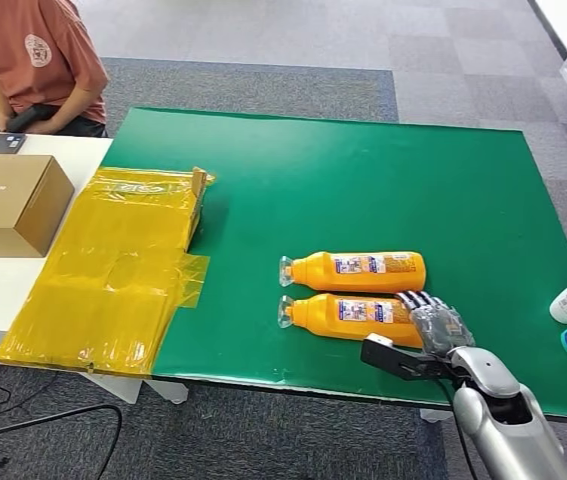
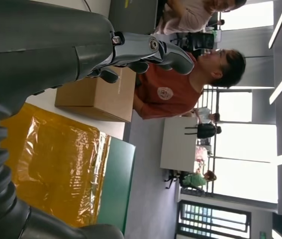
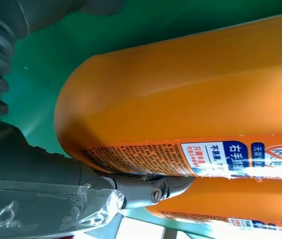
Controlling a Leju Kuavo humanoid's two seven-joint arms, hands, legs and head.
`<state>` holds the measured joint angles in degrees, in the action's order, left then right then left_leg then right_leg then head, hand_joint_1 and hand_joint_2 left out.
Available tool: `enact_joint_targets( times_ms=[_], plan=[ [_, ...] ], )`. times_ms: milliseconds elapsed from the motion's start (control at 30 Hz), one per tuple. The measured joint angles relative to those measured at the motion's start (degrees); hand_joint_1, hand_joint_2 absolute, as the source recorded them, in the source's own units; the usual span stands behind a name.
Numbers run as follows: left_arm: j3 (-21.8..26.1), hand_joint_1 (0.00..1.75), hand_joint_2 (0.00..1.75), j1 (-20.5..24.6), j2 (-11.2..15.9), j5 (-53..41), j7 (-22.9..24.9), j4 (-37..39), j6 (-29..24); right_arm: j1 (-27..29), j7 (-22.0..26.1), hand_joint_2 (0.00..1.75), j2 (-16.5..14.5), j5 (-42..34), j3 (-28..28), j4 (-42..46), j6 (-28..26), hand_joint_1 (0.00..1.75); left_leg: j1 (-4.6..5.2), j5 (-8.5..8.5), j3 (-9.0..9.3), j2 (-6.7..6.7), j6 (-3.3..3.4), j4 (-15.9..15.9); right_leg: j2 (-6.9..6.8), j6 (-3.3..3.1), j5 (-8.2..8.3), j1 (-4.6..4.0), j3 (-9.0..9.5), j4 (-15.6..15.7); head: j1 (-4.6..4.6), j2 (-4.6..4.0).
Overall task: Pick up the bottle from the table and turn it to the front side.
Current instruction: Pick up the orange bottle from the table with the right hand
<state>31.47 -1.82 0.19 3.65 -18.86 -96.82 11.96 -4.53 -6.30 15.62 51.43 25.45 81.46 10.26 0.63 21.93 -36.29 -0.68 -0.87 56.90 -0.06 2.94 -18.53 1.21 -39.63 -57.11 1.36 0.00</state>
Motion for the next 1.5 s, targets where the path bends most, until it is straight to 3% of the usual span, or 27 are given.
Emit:
enact_joint_targets(
  times_ms=[433,467,567,600,1500],
  plan=[
    [-1.3,0.00,1.75,0.1,-0.3,-0.6,0.4,-0.9,-0.1,-1.4,0.3,1.75,-2.5,3.7,-1.7,-3.7,-0.5,0.00,-0.02,0.12,0.22,0.17,-0.10,0.0,0.22,-0.13,-0.14,-0.02,0.15,0.0,-0.01,0.00],
    [-1.5,0.00,1.75,0.1,-0.3,-0.7,0.5,-1.0,-0.2,-1.7,0.6,1.75,-2.9,4.0,-1.9,-4.2,-0.5,0.27,-0.02,0.21,0.28,0.24,-0.12,0.0,0.29,-0.13,-0.13,-0.02,0.19,0.0,-0.01,0.00],
    [-1.9,0.00,1.75,0.1,-0.4,-0.7,0.6,-1.1,-0.2,-2.0,1.3,1.75,-3.6,4.5,-2.5,-5.4,-0.4,1.58,-0.02,0.32,0.48,0.36,-0.13,0.0,0.40,-0.13,-0.13,-0.02,0.39,0.1,0.01,0.00],
    [-1.9,0.00,1.75,0.0,-0.4,-0.7,0.6,-1.1,-0.2,-2.1,1.4,1.75,-3.8,4.7,-2.6,-5.6,-0.3,1.75,-0.02,0.32,0.54,0.38,-0.13,0.0,0.40,-0.13,-0.13,-0.02,0.45,0.1,0.01,0.00],
    [-1.6,0.00,1.75,-1.3,-0.2,-1.1,1.1,-1.7,0.0,-1.8,4.6,1.75,-4.5,1.2,-5.6,-5.8,-0.1,1.75,-0.17,0.19,0.71,0.39,-0.12,0.0,0.39,-0.30,-0.24,-0.16,0.63,0.1,0.00,0.00]
  ],
)
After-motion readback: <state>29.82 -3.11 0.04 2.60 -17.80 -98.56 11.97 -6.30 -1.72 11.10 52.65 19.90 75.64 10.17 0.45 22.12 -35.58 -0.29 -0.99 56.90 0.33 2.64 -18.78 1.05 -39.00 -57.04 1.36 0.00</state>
